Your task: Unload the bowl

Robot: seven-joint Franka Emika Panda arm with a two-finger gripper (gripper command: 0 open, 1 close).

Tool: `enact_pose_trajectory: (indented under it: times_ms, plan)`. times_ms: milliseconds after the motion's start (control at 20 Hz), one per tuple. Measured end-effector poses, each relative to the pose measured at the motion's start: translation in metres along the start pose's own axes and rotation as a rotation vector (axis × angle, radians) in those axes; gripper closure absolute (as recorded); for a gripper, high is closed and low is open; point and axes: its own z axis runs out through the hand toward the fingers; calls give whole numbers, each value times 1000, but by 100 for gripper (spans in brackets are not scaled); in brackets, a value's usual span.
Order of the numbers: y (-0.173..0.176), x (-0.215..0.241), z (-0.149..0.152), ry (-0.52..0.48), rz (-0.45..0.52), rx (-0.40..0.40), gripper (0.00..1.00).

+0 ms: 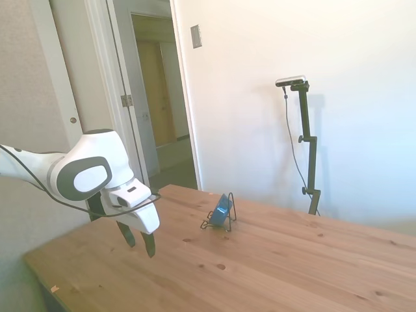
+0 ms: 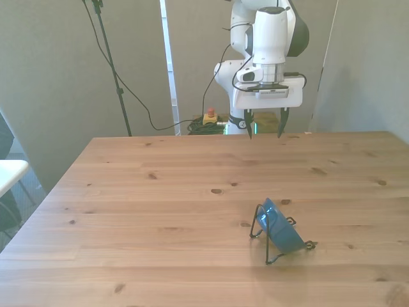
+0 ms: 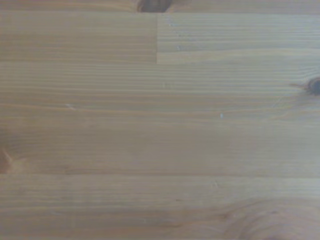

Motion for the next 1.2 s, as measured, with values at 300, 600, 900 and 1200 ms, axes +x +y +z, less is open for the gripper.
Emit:
enact_pose_trajectory:
  times_ms: [300, 600, 900, 1200]
  plan:
    - [-2, 6, -1, -3, -15, -1, 0]
    - [-24, 47, -11, 40, -18, -10, 0]
    - [-70, 105, -2, 85, -15, -38, 0]
    - [-118, 146, -1, 132, -6, -67, 0]
